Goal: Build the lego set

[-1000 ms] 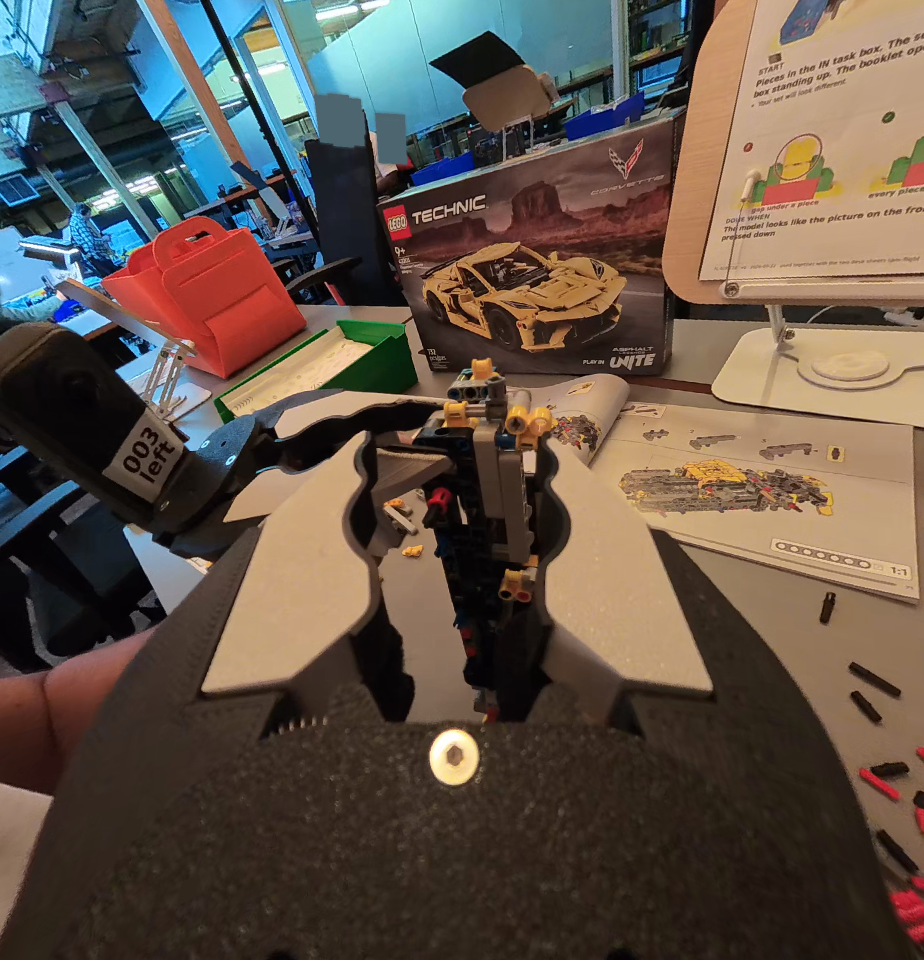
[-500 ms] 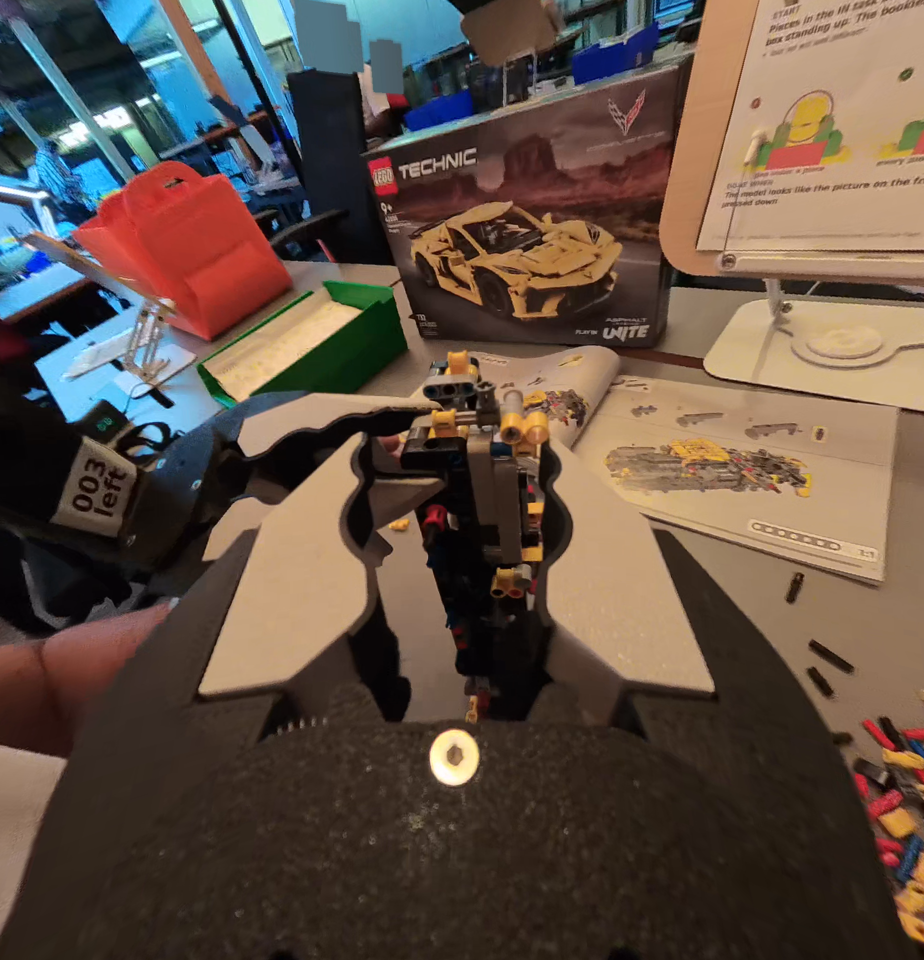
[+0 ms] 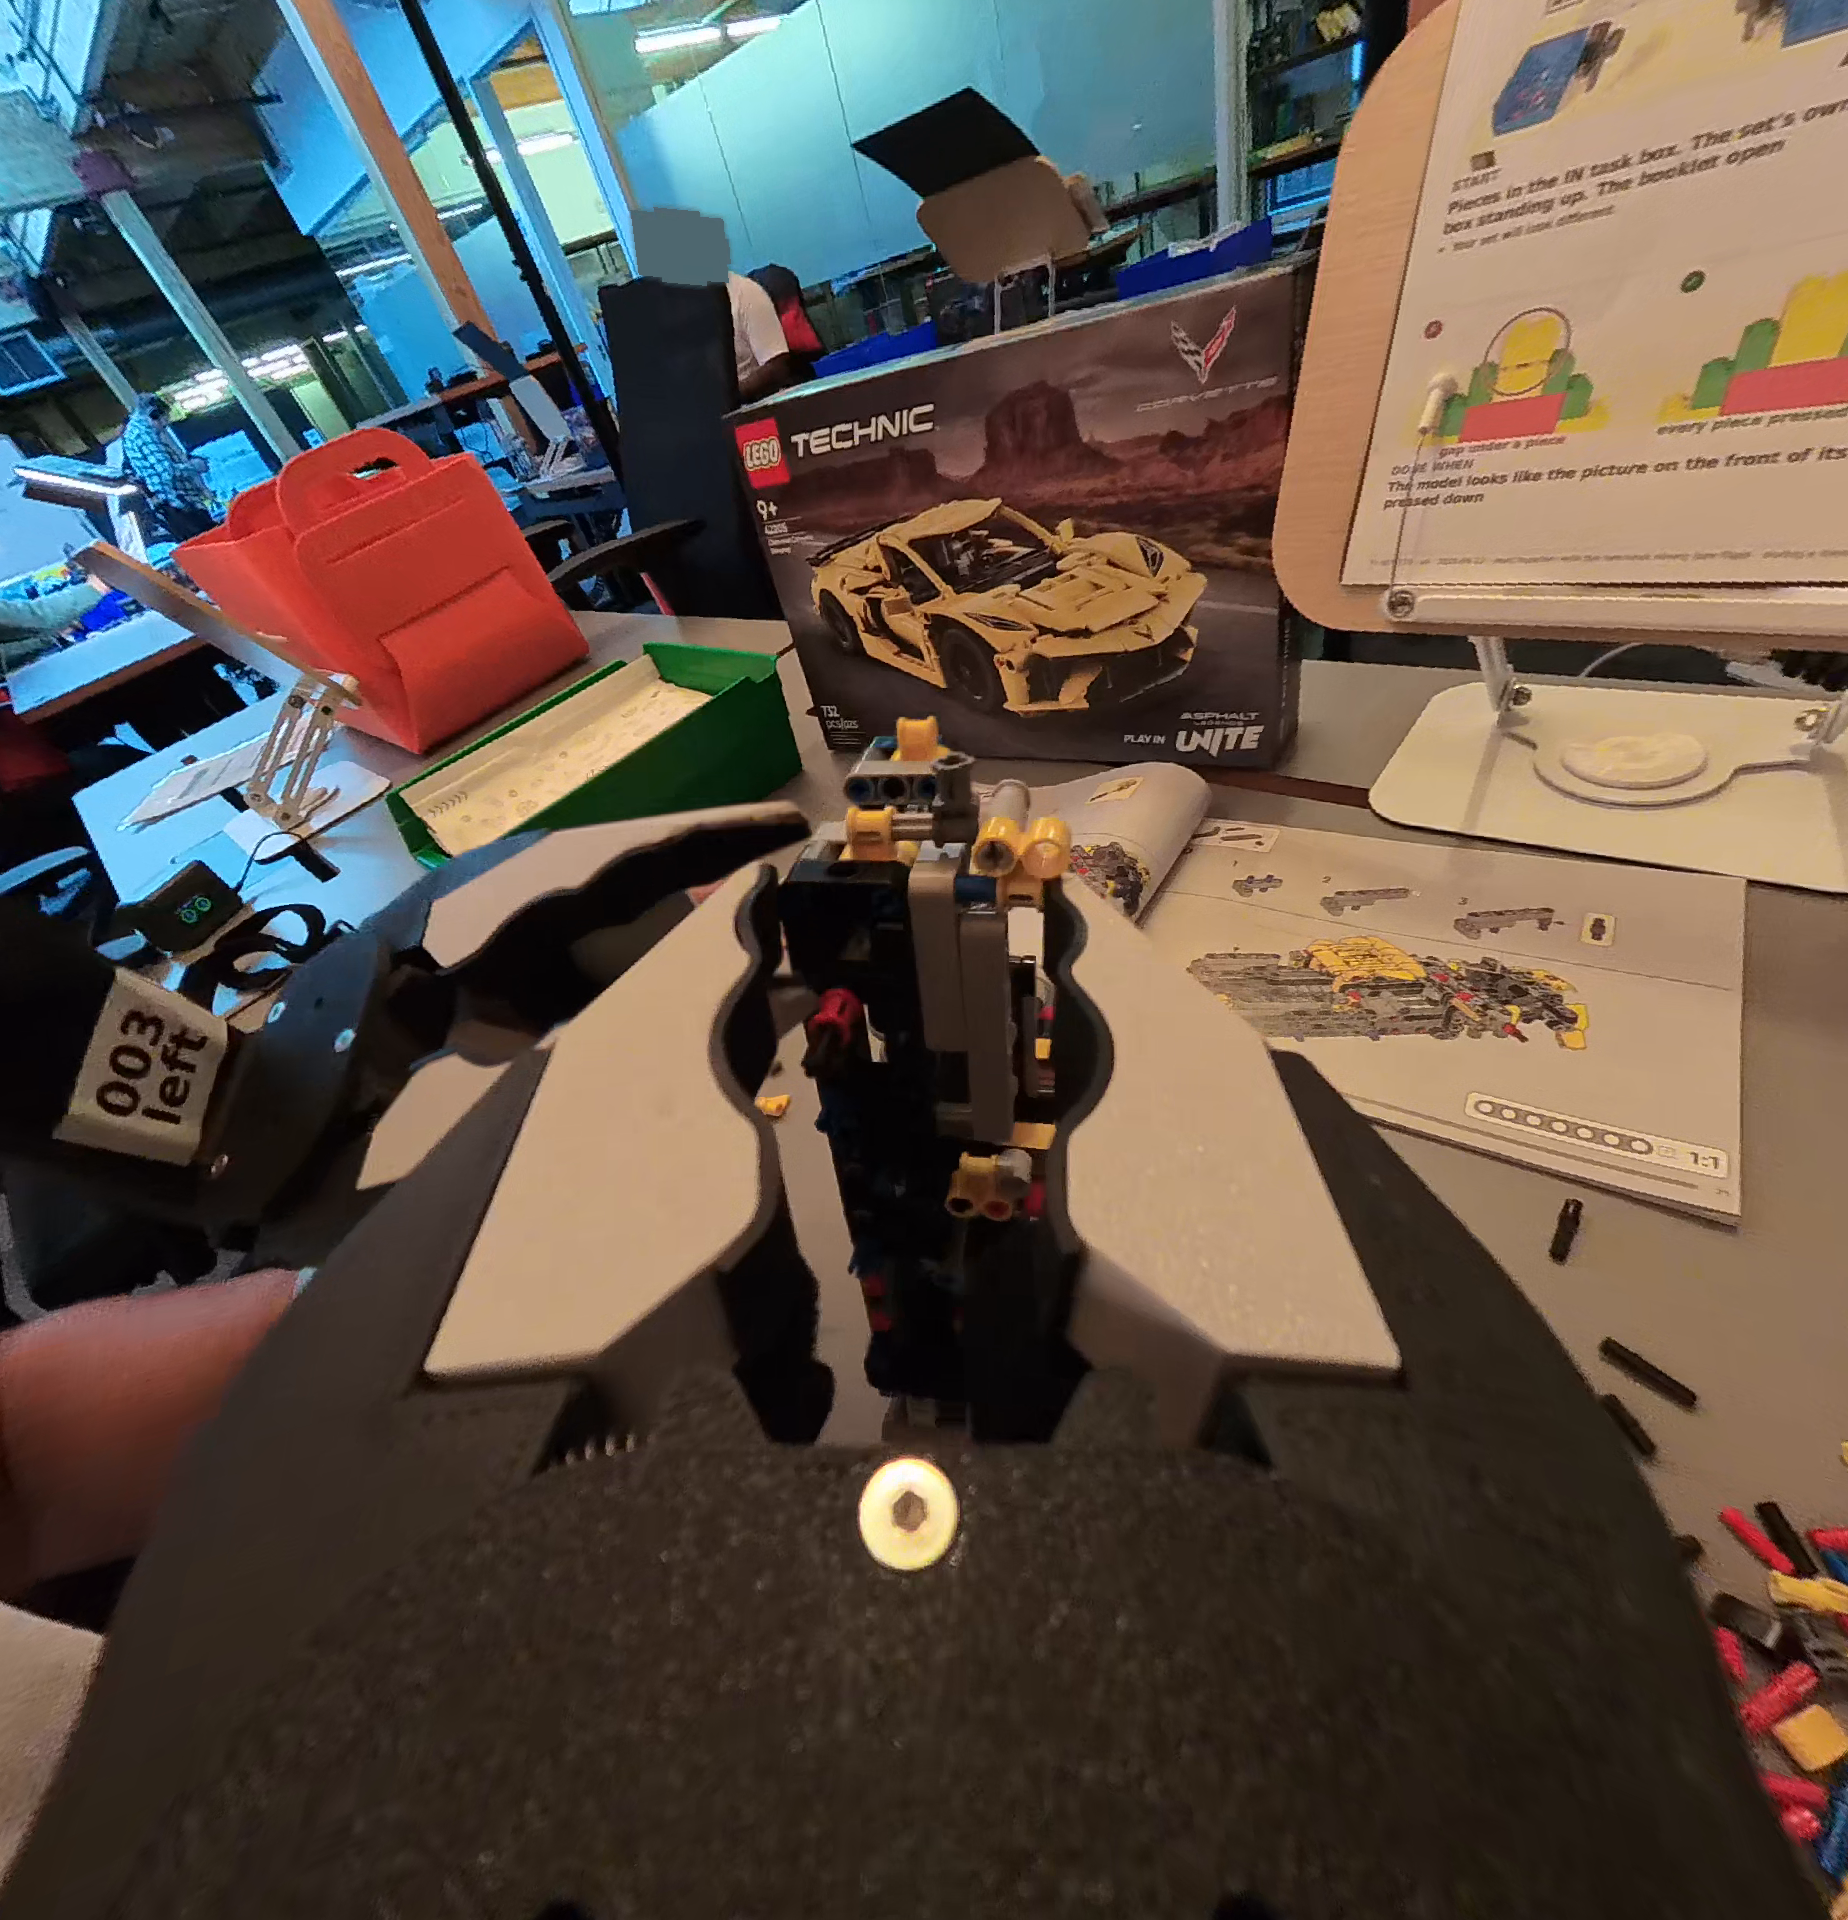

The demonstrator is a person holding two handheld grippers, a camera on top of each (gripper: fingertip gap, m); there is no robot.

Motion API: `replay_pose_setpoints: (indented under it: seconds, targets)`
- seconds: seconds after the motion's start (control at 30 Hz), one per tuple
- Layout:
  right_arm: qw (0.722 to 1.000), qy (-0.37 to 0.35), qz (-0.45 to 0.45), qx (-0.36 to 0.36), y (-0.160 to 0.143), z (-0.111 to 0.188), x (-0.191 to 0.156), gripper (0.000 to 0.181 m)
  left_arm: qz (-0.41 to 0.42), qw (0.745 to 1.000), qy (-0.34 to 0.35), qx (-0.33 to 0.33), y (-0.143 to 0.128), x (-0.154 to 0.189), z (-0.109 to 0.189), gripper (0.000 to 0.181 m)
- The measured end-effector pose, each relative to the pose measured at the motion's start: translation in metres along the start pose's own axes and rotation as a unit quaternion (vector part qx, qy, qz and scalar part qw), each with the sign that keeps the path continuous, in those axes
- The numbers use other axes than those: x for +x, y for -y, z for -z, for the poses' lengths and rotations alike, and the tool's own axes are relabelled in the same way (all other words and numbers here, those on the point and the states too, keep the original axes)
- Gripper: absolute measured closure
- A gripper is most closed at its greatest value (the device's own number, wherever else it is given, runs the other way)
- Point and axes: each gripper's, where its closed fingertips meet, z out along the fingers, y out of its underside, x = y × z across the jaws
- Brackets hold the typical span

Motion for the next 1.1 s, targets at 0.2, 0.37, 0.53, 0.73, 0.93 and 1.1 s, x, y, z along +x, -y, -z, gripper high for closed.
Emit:
replay_pose_setpoints:
  seconds: [0.2,0.37,0.53,0.73,0.93,1.1]
  targets:
    - [1.0,0.008,-0.011,0.0,0.0,0.002,0.003,0.132,0.039,0.999,0.003,-0.036,-0.025,0.008,0.007,0.141]
    - [1.0,0.007,-0.012,0.006,0.0,0.0,0.003,0.132,0.077,0.996,-0.002,-0.047,-0.026,0.015,0.006,0.155]
    - [1.0,0.013,-0.009,0.009,0.0,-0.002,0.0,0.132,0.112,0.993,-0.015,-0.043,-0.026,0.018,0.006,0.158]
    - [1.0,0.021,-0.001,0.007,0.0,-0.003,-0.003,0.132,0.166,0.984,-0.047,-0.04,-0.025,0.015,0.008,0.166]
    - [1.0,-0.005,0.01,0.01,-0.002,-0.006,0.0,0.131,0.192,0.979,-0.045,-0.052,-0.026,0.013,0.007,0.166]
    - [0.998,-0.045,0.034,0.031,-0.002,-0.003,0.001,0.13,0.179,0.982,-0.039,-0.049,-0.024,0.016,0.007,0.165]
